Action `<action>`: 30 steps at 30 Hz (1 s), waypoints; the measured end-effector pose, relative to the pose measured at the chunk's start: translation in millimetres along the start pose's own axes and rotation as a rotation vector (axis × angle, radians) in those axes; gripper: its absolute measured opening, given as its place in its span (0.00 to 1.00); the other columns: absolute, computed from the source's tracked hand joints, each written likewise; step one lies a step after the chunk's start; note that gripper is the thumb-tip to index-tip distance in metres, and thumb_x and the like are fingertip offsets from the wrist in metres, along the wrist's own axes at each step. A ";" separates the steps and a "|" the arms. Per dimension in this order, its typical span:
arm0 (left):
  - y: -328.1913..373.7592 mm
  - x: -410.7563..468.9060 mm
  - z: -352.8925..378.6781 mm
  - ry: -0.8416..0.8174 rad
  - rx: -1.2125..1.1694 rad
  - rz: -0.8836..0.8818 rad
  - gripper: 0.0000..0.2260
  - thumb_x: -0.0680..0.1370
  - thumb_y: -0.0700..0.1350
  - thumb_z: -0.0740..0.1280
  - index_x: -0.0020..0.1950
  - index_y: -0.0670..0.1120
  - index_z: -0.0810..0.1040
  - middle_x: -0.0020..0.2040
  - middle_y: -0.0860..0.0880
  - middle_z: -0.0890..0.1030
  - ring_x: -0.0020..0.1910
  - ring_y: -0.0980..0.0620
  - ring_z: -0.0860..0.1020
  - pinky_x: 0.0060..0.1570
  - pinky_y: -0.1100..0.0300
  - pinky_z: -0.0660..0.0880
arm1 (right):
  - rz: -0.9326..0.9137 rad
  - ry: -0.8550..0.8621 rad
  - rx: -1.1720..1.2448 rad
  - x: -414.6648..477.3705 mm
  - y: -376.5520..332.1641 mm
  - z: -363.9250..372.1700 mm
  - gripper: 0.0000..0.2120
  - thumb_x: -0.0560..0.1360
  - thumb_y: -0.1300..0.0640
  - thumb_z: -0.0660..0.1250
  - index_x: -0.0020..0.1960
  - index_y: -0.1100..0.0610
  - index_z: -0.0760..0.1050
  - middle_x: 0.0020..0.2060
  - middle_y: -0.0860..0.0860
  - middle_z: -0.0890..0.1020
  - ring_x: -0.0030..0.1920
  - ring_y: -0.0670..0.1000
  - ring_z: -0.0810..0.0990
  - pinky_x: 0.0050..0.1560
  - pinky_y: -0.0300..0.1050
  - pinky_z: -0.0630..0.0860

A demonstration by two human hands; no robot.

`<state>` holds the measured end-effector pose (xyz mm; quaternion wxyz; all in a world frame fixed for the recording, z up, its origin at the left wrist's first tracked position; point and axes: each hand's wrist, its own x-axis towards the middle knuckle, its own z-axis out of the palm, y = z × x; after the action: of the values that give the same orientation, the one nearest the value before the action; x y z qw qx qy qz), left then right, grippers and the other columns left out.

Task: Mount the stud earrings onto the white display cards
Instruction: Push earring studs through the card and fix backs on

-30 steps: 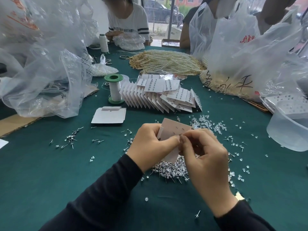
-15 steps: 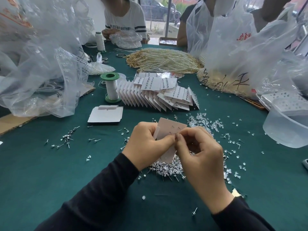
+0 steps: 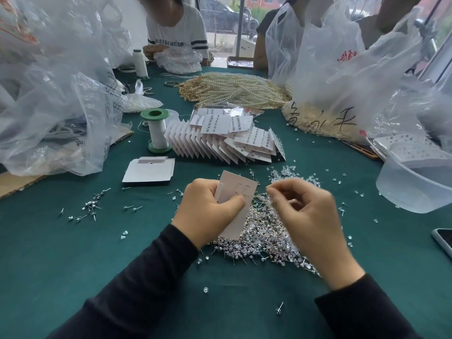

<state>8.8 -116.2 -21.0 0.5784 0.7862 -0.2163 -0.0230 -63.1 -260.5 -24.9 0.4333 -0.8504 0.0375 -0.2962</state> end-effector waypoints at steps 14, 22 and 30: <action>-0.6 4.1 -3.2 0.008 -0.184 -0.172 0.18 0.63 0.45 0.67 0.37 0.29 0.75 0.32 0.42 0.78 0.29 0.47 0.78 0.29 0.52 0.77 | 0.429 -0.067 -0.589 19.1 53.3 -43.6 0.07 0.72 0.64 0.67 0.42 0.58 0.84 0.36 0.50 0.82 0.36 0.45 0.72 0.43 0.33 0.63; 1.2 3.4 -7.4 -0.071 -0.374 -0.285 0.05 0.68 0.38 0.70 0.32 0.41 0.78 0.32 0.44 0.79 0.28 0.51 0.78 0.28 0.59 0.76 | 0.466 -0.079 -0.619 19.4 51.0 -46.0 0.05 0.72 0.64 0.66 0.40 0.59 0.80 0.35 0.51 0.78 0.40 0.51 0.73 0.44 0.41 0.66; -0.4 3.2 -6.4 -0.094 -0.407 -0.274 0.12 0.72 0.36 0.67 0.29 0.44 0.80 0.29 0.49 0.81 0.28 0.52 0.79 0.27 0.60 0.77 | 0.273 0.164 -0.402 19.0 42.1 -41.8 0.04 0.74 0.61 0.66 0.41 0.57 0.76 0.32 0.45 0.77 0.35 0.43 0.75 0.38 0.41 0.68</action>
<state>13.7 -111.6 -18.6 0.7055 0.6737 -0.1253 -0.1808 -61.7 -322.7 -29.1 0.2869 -0.8796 0.2451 -0.2896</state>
